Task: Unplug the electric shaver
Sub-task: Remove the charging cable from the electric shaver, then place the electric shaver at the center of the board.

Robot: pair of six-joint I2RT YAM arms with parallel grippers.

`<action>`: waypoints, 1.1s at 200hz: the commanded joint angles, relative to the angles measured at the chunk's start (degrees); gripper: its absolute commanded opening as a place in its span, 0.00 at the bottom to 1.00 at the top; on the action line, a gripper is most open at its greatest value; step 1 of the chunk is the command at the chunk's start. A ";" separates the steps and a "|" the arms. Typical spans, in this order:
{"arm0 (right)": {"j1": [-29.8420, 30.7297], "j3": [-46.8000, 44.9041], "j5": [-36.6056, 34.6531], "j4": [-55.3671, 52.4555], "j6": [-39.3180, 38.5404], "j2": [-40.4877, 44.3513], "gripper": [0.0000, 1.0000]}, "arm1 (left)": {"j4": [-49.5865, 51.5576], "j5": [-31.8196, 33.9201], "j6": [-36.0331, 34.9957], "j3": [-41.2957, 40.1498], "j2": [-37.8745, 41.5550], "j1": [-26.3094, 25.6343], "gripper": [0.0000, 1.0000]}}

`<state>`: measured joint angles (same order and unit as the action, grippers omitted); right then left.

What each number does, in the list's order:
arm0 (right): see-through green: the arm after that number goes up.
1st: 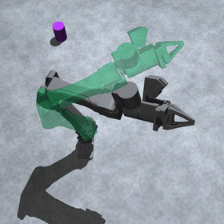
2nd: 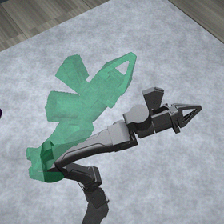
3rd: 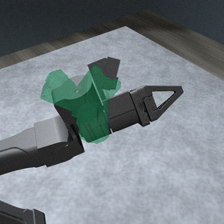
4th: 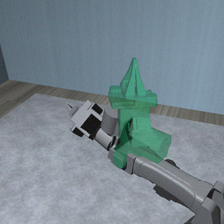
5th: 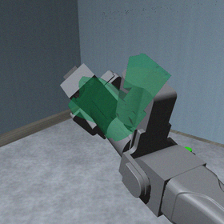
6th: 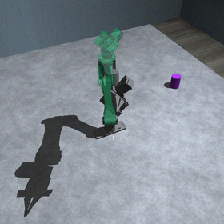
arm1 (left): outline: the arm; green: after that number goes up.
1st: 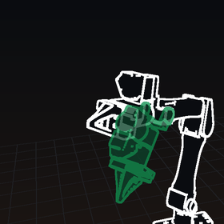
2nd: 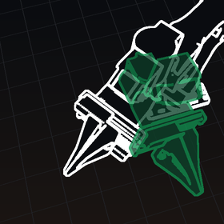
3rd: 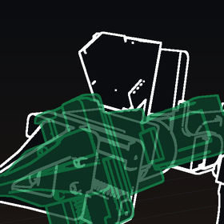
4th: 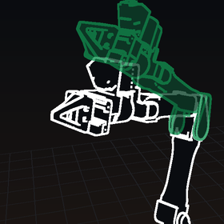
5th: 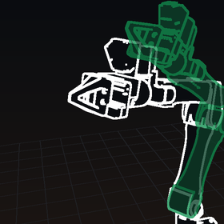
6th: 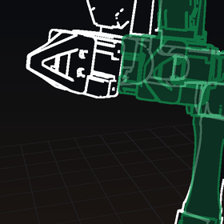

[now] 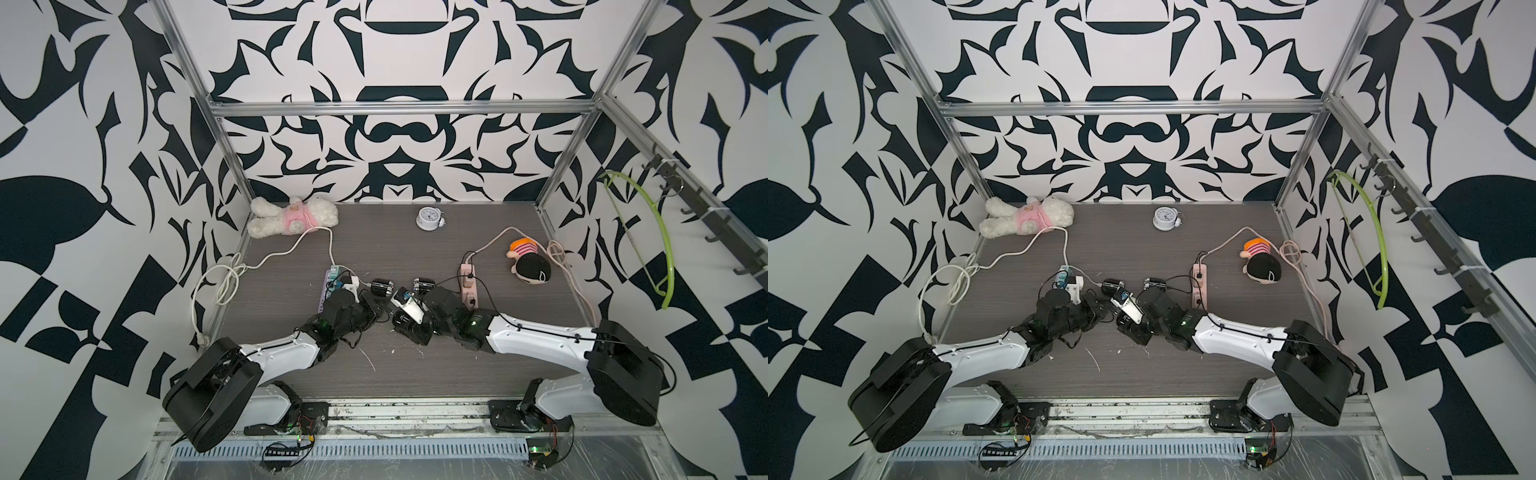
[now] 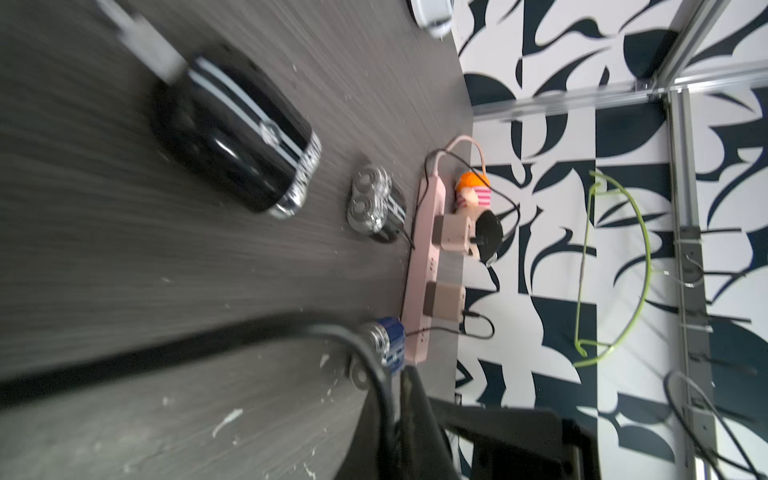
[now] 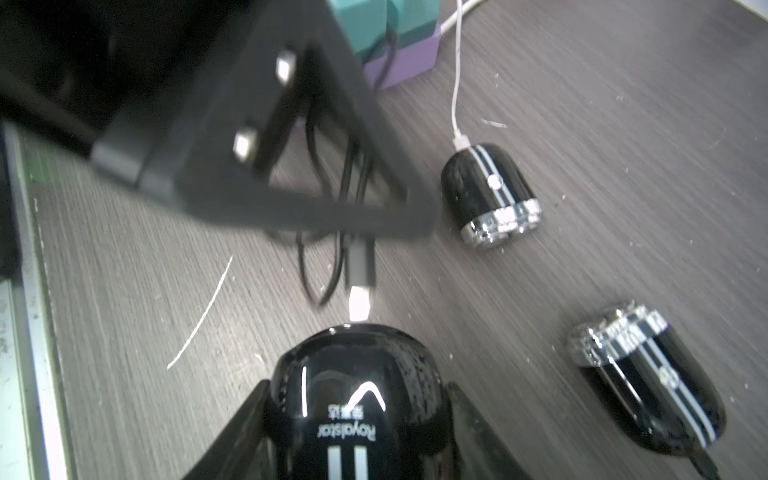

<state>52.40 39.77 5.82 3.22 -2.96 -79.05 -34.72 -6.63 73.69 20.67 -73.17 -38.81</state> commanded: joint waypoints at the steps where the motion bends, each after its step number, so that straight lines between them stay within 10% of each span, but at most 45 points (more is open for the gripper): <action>1: 0.29 -0.57 0.94 -0.71 1.22 2.15 0.00 | 2.83 4.21 -2.73 -1.12 2.56 0.52 0.00; 91: -6.41 10.26 -6.19 -9.97 4.32 2.21 0.00 | 16.27 3.85 -8.94 2.78 5.48 0.99 0.00; 143: -20.22 30.18 0.02 -18.19 7.54 -16.25 0.00 | 18.03 1.86 -10.28 3.04 6.19 1.01 0.00; 220: -24.20 50.59 1.91 -22.28 8.37 -38.06 0.00 | 20.73 -0.49 -12.52 5.07 6.51 0.95 0.00</action>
<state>28.29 84.60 6.70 -17.26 5.15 -116.40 -15.88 -6.20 62.92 24.58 -67.85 -38.09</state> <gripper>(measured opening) 0.565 0.078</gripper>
